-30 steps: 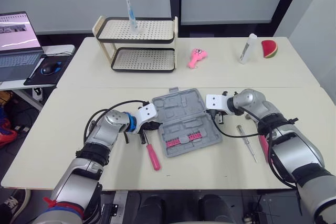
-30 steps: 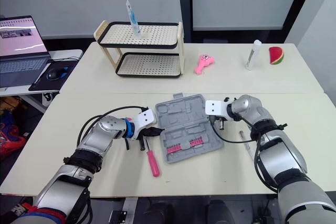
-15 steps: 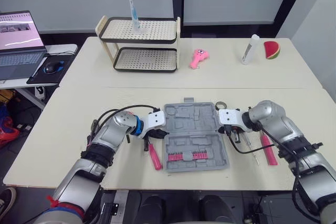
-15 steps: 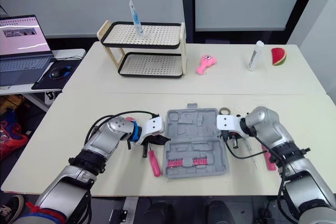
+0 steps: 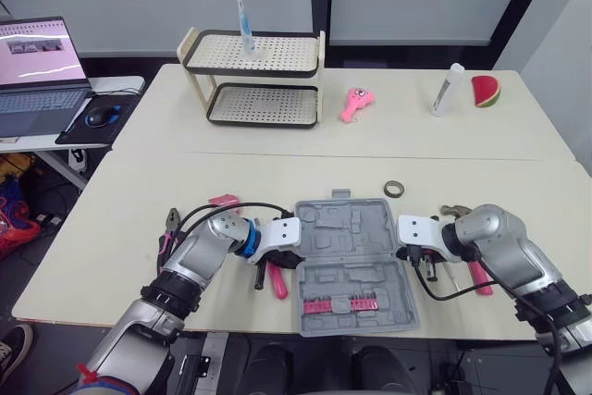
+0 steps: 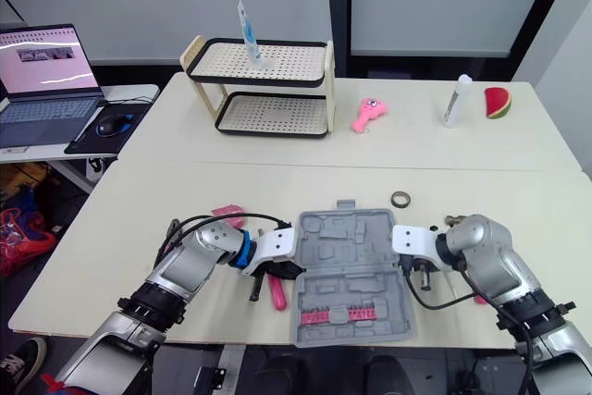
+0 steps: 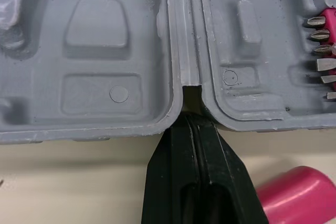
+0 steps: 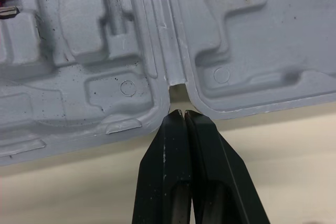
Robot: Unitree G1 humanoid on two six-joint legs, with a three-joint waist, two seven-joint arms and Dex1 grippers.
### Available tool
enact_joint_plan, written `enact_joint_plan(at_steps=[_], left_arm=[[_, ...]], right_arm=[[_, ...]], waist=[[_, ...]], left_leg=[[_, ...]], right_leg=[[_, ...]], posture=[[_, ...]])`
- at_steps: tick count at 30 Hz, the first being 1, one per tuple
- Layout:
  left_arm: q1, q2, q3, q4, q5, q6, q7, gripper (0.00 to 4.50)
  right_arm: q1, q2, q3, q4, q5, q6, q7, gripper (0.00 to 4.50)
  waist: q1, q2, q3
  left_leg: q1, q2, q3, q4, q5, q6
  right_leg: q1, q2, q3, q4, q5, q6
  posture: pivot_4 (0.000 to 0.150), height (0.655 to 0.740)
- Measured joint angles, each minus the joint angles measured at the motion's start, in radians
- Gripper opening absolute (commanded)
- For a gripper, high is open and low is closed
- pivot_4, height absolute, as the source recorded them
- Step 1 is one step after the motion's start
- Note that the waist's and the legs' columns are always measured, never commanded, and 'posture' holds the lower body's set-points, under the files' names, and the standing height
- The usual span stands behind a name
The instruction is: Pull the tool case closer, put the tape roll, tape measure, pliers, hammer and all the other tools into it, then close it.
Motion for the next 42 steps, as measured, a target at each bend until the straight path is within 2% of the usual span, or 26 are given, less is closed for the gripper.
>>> enact_joint_plan(at_steps=[8, 20, 23, 36, 42], left_arm=[[0.051, 0.024, -0.029, -0.096, 0.002, 0.039, -0.029, 0.0], [0.056, 0.068, -0.055, -0.106, 0.009, 0.012, -0.058, 0.0], [0.056, 0.068, -0.056, -0.104, 0.01, 0.012, -0.057, 0.0], [0.01, 0.075, -0.06, -0.059, -0.003, 0.021, -0.047, 0.0], [-0.03, 0.113, -0.034, -0.034, -0.026, 0.05, -0.034, 0.0]], right_arm=[[0.102, -0.043, -0.006, -0.132, 0.038, 0.099, 0.007, 0.02], [0.133, -0.028, 0.006, -0.164, 0.079, 0.167, -0.003, 0.02], [0.133, -0.031, 0.013, -0.164, 0.079, 0.16, -0.011, 0.02], [0.103, -0.09, 0.024, -0.047, 0.139, -0.001, -0.022, 0.02], [0.086, -0.14, -0.01, -0.009, 0.175, -0.03, -0.026, 0.02]], waist=[[0.004, 0.0, -0.001], [0.001, -0.001, -0.003], [0.001, -0.001, -0.003], [0.005, -0.001, -0.001], [0.004, -0.001, 0.0]], left_leg=[[0.001, 0.0, -0.001, -0.001, 0.0, 0.0], [0.01, 0.002, -0.005, -0.002, -0.001, 0.002], [0.013, 0.002, -0.006, -0.003, -0.005, 0.007], [0.014, 0.001, -0.008, -0.002, -0.005, 0.007], [0.011, 0.001, -0.009, -0.002, -0.004, 0.005]], right_leg=[[0.002, 0.0, 0.0, -0.002, 0.0, 0.0], [0.014, 0.004, -0.001, -0.01, 0.0, 0.0], [0.016, 0.004, 0.0, -0.011, 0.0, 0.0], [0.017, 0.004, -0.001, -0.011, 0.0, 0.0], [0.016, 0.004, -0.001, -0.011, 0.0, 0.0]], posture=[[0.15, 0.74], [0.15, 0.74], [0.15, 0.74], [0.15, 0.74], [0.15, 0.74]])
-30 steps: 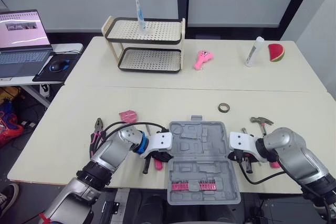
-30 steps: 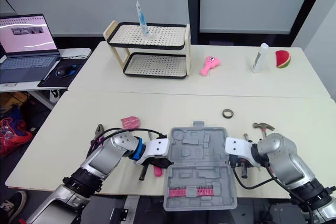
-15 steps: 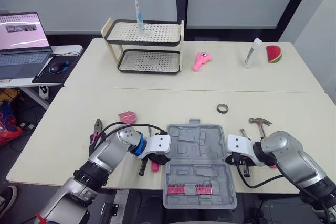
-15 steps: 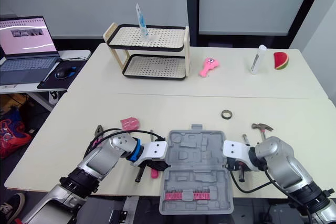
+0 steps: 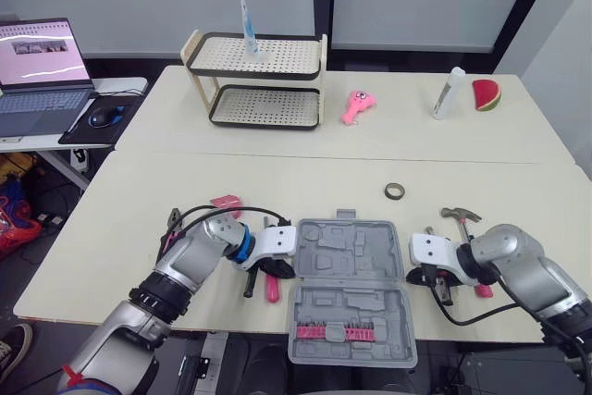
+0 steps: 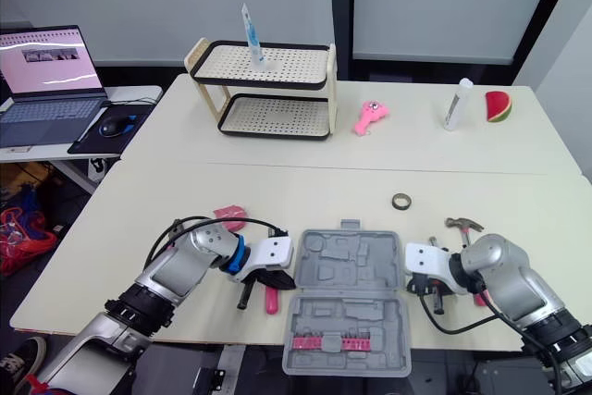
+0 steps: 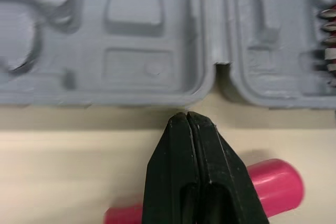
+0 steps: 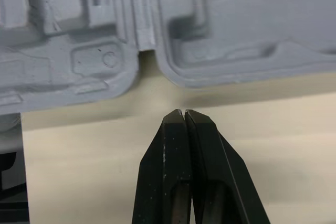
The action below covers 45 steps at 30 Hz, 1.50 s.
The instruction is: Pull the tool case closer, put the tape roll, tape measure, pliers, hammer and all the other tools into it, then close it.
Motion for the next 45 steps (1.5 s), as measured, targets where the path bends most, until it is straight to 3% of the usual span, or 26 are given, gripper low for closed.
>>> enact_joint_plan(at_steps=[5, 8, 14, 19, 22, 27, 31, 37, 41, 45], left_arm=[[-0.017, 0.072, 0.088, -0.018, -0.069, -0.006, -0.013, 0.0], [-0.016, 0.122, 0.217, -0.021, -0.173, -0.022, -0.027, 0.36], [0.06, 0.245, 0.538, 0.07, -0.364, 0.029, 0.001, 2.15], [0.196, 0.326, 0.706, 0.25, -0.393, -0.038, 0.041, 3.71], [0.231, 0.35, 0.799, 0.45, -0.404, -0.109, 0.108, 4.5], [0.228, 0.374, 0.85, 0.665, -0.399, -0.22, 0.181, 4.5], [0.228, 0.374, 0.85, 0.734, -0.394, -0.27, 0.215, 4.5], [0.176, 0.374, 0.849, 0.672, -0.396, -0.27, 0.212, 4.5], [0.048, 0.345, 0.771, 0.447, -0.414, -0.203, 0.18, 4.5], [-0.073, 0.252, 0.636, 0.208, -0.433, -0.111, 0.143, 4.5]], right_arm=[[-0.001, -0.037, -0.095, 0.006, 0.08, -0.024, 0.002, 0.02], [0.002, -0.059, -0.223, -0.003, 0.171, -0.037, 0.0, 0.61], [0.098, -0.115, -0.518, -0.062, 0.331, -0.04, -0.016, 1.62], [0.222, -0.115, -0.719, -0.043, 0.386, -0.059, -0.06, 2.5], [0.298, -0.097, -0.824, 0.08, 0.377, -0.161, -0.116, 3.06], [0.34, -0.085, -0.864, 0.287, 0.359, -0.285, -0.167, 4.48], [0.321, -0.086, -0.862, 0.401, 0.354, -0.347, -0.2, 4.48], [0.248, -0.087, -0.799, 0.377, 0.355, -0.35, -0.221, 4.48], [0.106, -0.097, -0.648, 0.261, 0.325, -0.304, -0.233, 4.48], [-0.056, -0.092, -0.454, 0.232, 0.236, -0.274, -0.236, 4.48]], waist=[[-0.001, 0.0, 0.001], [0.0, 0.001, 0.001], [-0.003, 0.002, 0.002], [0.001, 0.002, 0.003], [0.004, 0.001, 0.003], [0.002, 0.001, 0.003], [-0.002, 0.002, 0.003], [-0.008, 0.002, 0.003], [-0.003, 0.002, 0.003], [-0.001, 0.002, 0.003]], left_leg=[[-0.004, 0.0, -0.003, 0.001, 0.001, -0.002], [-0.005, 0.0, -0.004, 0.001, 0.001, -0.002], [-0.005, 0.0, -0.005, 0.0, 0.001, -0.002], [-0.005, 0.0, -0.005, 0.0, -0.001, 0.002], [-0.005, -0.001, -0.005, 0.0, -0.002, 0.003], [-0.004, -0.001, -0.004, -0.001, -0.003, 0.004], [-0.003, -0.001, -0.004, -0.001, -0.003, 0.004], [-0.003, 0.0, -0.004, -0.001, -0.002, 0.004], [-0.004, 0.0, -0.004, 0.001, -0.001, 0.002], [-0.007, -0.001, -0.003, 0.001, 0.0, -0.001]], right_leg=[[-0.002, 0.0, 0.0, 0.0, 0.0, 0.0], [-0.002, -0.001, -0.001, -0.001, 0.0, 0.0], [-0.002, -0.001, -0.002, -0.001, 0.0, 0.0], [-0.002, -0.001, -0.002, -0.001, 0.0, 0.0], [-0.002, -0.002, -0.002, -0.001, 0.0, 0.0], [-0.003, -0.002, -0.001, 0.0, 0.0, 0.0], [-0.003, -0.002, 0.0, 0.001, 0.0, 0.0], [-0.003, 0.0, 0.0, 0.002, 0.0, 0.0], [-0.003, -0.001, 0.0, 0.001, 0.0, 0.0], [-0.003, -0.001, -0.001, -0.001, 0.0, 0.0]], posture=[[0.15, 0.74], [0.15, 0.74], [0.15, 0.74], [0.15, 0.74], [0.15, 0.74], [0.15, 0.74], [0.15, 0.74], [0.15, 0.74], [0.15, 0.74], [0.15, 0.74]])
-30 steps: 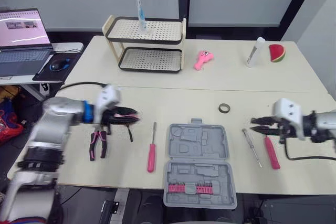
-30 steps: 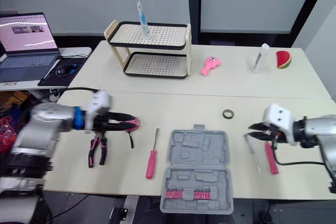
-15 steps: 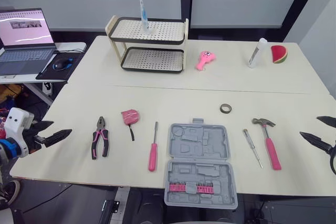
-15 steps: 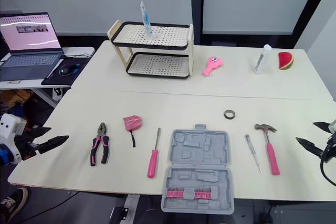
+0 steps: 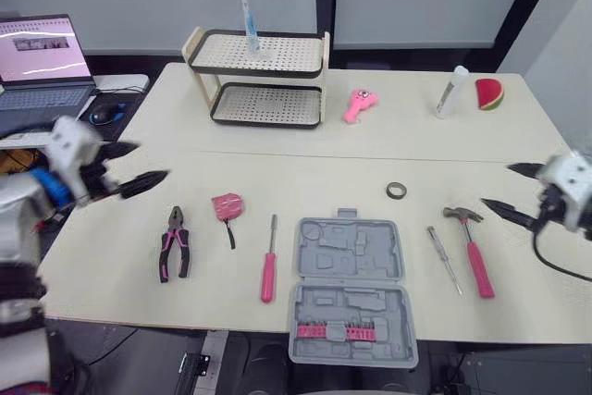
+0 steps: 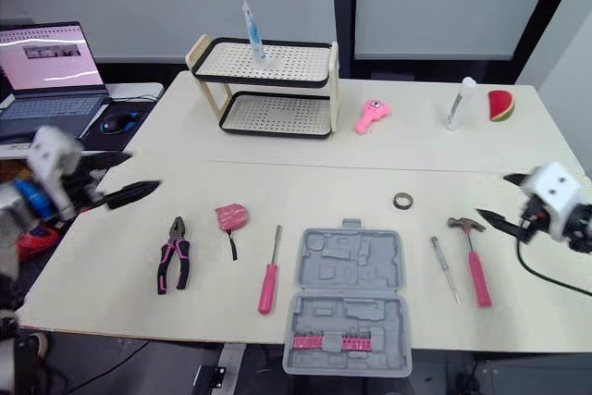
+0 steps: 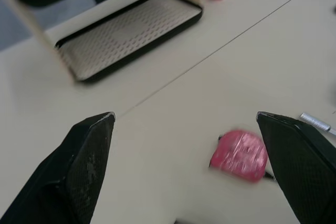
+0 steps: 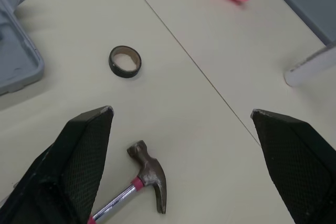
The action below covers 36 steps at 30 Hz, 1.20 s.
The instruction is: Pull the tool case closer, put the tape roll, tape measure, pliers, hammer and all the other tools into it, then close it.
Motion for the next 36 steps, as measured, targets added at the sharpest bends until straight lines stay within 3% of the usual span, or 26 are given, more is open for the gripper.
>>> enact_joint_plan(at_steps=[8, 11, 14, 18, 21, 31, 36], left_arm=[[-0.113, -0.236, -0.273, -0.229, 0.023, 0.069, -0.016, 4.5], [-0.142, -0.341, -0.342, -0.237, 0.054, 0.049, 0.011, 4.5], [-0.143, -0.408, -0.395, -0.226, 0.092, 0.026, 0.048, 4.5], [-0.137, -0.428, -0.414, -0.22, 0.129, 0.008, 0.079, 4.5], [-0.126, -0.443, -0.423, -0.223, 0.14, 0.008, 0.094, 4.5], [-0.103, -0.459, -0.442, -0.247, 0.147, 0.024, 0.115, 4.5], [-0.103, -0.461, -0.446, -0.249, 0.15, 0.035, 0.116, 4.5]], right_arm=[[-0.223, 0.164, 0.267, 0.157, -0.166, 0.025, -0.045, 4.48], [-0.288, 0.258, 0.321, 0.258, -0.196, 0.011, -0.073, 3.88], [-0.329, 0.322, 0.342, 0.357, -0.217, -0.02, -0.117, 2.86], [-0.364, 0.351, 0.345, 0.469, -0.239, -0.052, -0.159, 2.86], [-0.384, 0.386, 0.352, 0.53, -0.249, -0.063, -0.18, 2.35], [-0.477, 0.459, 0.355, 0.719, -0.267, -0.065, -0.217, 2.35], [-0.509, 0.479, 0.371, 0.785, -0.281, -0.075, -0.218, 1.69]], waist=[[-0.004, 0.0, 0.0], [-0.007, 0.0, 0.0], [-0.009, 0.0, 0.0], [-0.01, 0.0, 0.0], [-0.016, 0.0, 0.0], [-0.025, 0.0, 0.0], [-0.026, 0.0, 0.0]], left_leg=[[-0.003, 0.001, 0.003, 0.001, 0.0, 0.0], [-0.003, 0.001, 0.007, 0.001, 0.0, 0.0], [-0.003, 0.001, 0.007, 0.001, 0.0, -0.001], [-0.004, 0.001, 0.008, 0.001, 0.001, -0.001], [-0.004, 0.001, 0.008, 0.001, 0.001, -0.001], [-0.004, 0.001, 0.008, 0.001, 0.001, -0.001], [-0.003, 0.002, 0.008, 0.001, 0.001, -0.001]], right_leg=[[-0.003, 0.001, -0.001, 0.0, 0.0, 0.0], [-0.003, 0.001, -0.001, 0.0, 0.0, 0.0], [-0.003, 0.001, -0.001, 0.0, 0.0, 0.0], [-0.005, 0.0, 0.0, 0.001, 0.0, 0.0], [-0.006, 0.001, 0.0, 0.001, 0.0, 0.0], [-0.006, 0.001, 0.001, 0.001, 0.0, 0.0], [-0.006, 0.001, 0.001, 0.001, 0.0, 0.0]], posture=[[0.15, 0.74], [0.15, 0.74], [0.15, 0.74], [0.15, 0.74], [0.15, 0.74], [0.15, 0.74], [0.15, 0.74]])
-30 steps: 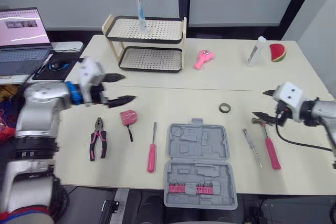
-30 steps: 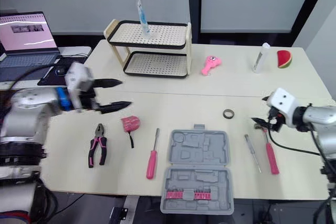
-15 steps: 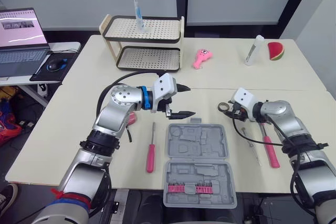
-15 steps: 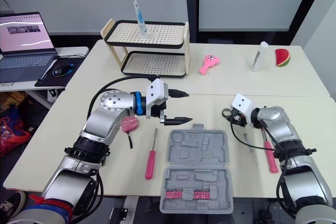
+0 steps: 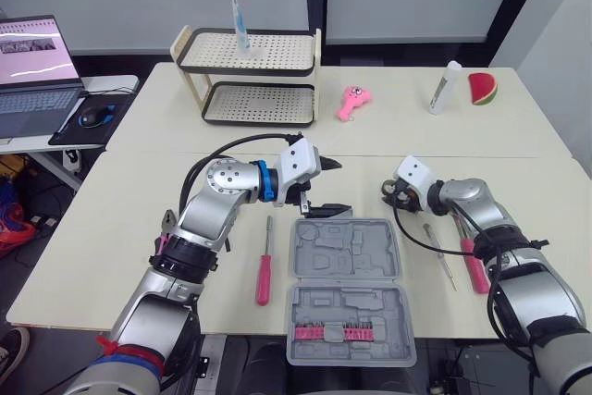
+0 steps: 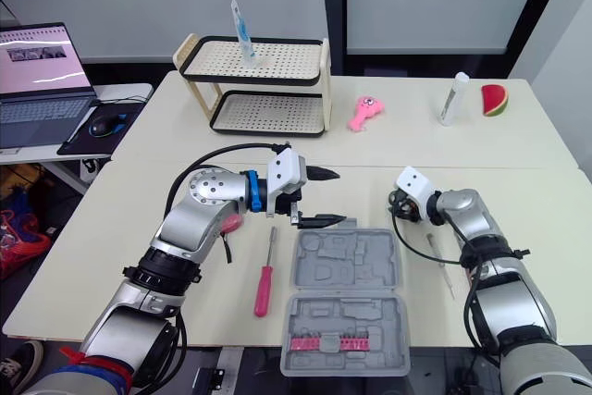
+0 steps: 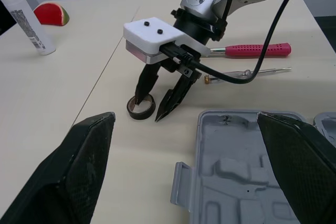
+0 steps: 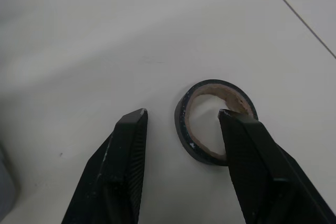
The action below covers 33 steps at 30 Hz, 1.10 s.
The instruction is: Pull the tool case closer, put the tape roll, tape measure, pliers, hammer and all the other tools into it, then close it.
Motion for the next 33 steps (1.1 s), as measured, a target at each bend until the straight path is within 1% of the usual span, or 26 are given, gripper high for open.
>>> enact_joint_plan(at_steps=[6, 11, 13, 16, 18, 21, 23, 24, 26, 28, 30, 33], left_arm=[[0.001, -0.004, -0.008, -0.001, 0.008, 0.0, 0.008, 4.5], [0.031, -0.005, -0.004, -0.009, 0.006, -0.004, 0.024, 4.5], [0.057, 0.011, 0.011, -0.022, -0.008, -0.002, 0.02, 4.5], [0.093, 0.063, 0.063, -0.056, -0.047, 0.018, 0.015, 4.5], [0.166, 0.158, 0.137, -0.112, -0.102, 0.068, -0.009, 4.5], [0.247, 0.254, 0.211, -0.171, -0.168, 0.143, -0.048, 4.5], [0.315, 0.317, 0.248, -0.226, -0.212, 0.185, -0.081, 4.5], [0.365, 0.365, 0.272, -0.251, -0.233, 0.204, -0.103, 4.5], [0.431, 0.419, 0.306, -0.274, -0.246, 0.212, -0.127, 4.5], [0.492, 0.449, 0.331, -0.291, -0.248, 0.198, -0.136, 4.5], [0.535, 0.457, 0.346, -0.314, -0.25, 0.191, -0.136, 4.5], [0.576, 0.461, 0.349, -0.352, -0.253, 0.19, -0.13, 4.5]], right_arm=[[-0.018, 0.001, 0.0, 0.029, -0.016, -0.016, 0.002, 0.72], [-0.013, 0.0, 0.001, 0.015, -0.02, -0.028, 0.014, 0.05], [0.005, -0.002, 0.0, -0.058, -0.014, -0.012, 0.045, 0.01], [0.048, -0.008, 0.003, -0.239, 0.011, 0.067, 0.111, 0.01], [0.1, -0.018, 0.035, -0.497, 0.042, 0.18, 0.198, 0.01], [0.117, 0.0, 0.072, -0.709, 0.076, 0.323, 0.259, 0.01], [0.124, 0.036, 0.106, -0.803, 0.097, 0.389, 0.274, 0.01], [0.137, 0.063, 0.135, -0.852, 0.104, 0.421, 0.28, 0.01], [0.151, 0.098, 0.189, -0.878, 0.106, 0.45, 0.281, 0.01], [0.153, 0.117, 0.225, -0.877, 0.095, 0.45, 0.264, 0.01], [0.153, 0.119, 0.247, -0.87, 0.086, 0.438, 0.252, 0.01], [0.152, 0.128, 0.293, -0.839, 0.052, 0.407, 0.23, 0.01]], waist=[[0.0, 0.0, 0.0], [0.0, 0.0, 0.0], [-0.003, 0.0, 0.0], [-0.006, 0.0, 0.0], [-0.017, 0.001, 0.0], [-0.021, 0.001, 0.0], [-0.021, 0.001, 0.0], [-0.022, 0.001, 0.0], [-0.019, 0.001, 0.0], [-0.007, 0.002, 0.0], [0.007, 0.001, 0.0], [0.013, 0.001, 0.0]], left_leg=[[0.0, 0.0, 0.0, 0.0, 0.0, 0.0], [0.0, 0.0, 0.0, 0.0, 0.0, 0.0], [0.0, 0.0, 0.0, 0.0, 0.0, 0.0], [-0.001, 0.001, 0.0, 0.0, 0.0, 0.0], [-0.002, 0.002, 0.0, -0.001, 0.0, 0.0], [-0.002, 0.001, -0.002, -0.001, 0.0, 0.0], [-0.001, 0.0, -0.007, -0.001, 0.0, 0.0], [-0.001, -0.001, -0.01, -0.001, 0.0, 0.0], [-0.001, -0.002, -0.013, -0.001, 0.0, -0.001], [-0.001, -0.003, -0.013, -0.001, 0.001, -0.002], [-0.001, -0.004, -0.013, -0.001, 0.001, -0.002], [-0.001, -0.004, -0.013, -0.001, 0.001, -0.002]], right_leg=[[0.0, 0.0, 0.0, 0.0, 0.0, 0.0], [0.0, 0.0, 0.0, 0.0, 0.0, 0.0], [-0.001, 0.0, 0.001, 0.001, 0.0, 0.0], [-0.002, 0.001, 0.001, 0.001, 0.0, 0.0], [-0.005, 0.001, 0.003, 0.004, 0.0, 0.0], [-0.007, 0.001, 0.003, 0.008, 0.0, 0.0], [-0.008, 0.001, 0.002, 0.008, 0.0, 0.0], [-0.008, 0.001, 0.003, 0.008, 0.0, 0.0], [-0.009, 0.001, 0.003, 0.01, 0.0, 0.0], [-0.009, 0.0, 0.003, 0.01, 0.0, 0.0], [-0.01, 0.0, 0.003, 0.009, 0.0, 0.0], [-0.01, 0.0, 0.003, 0.009, 0.0, 0.0]], posture=[[0.15, 0.74], [0.15, 0.74], [0.15, 0.74], [0.15, 0.74], [0.15, 0.74], [0.15, 0.74], [0.15, 0.74], [0.15, 0.74], [0.15, 0.74], [0.15, 0.74], [0.15, 0.74], [0.15, 0.74]])
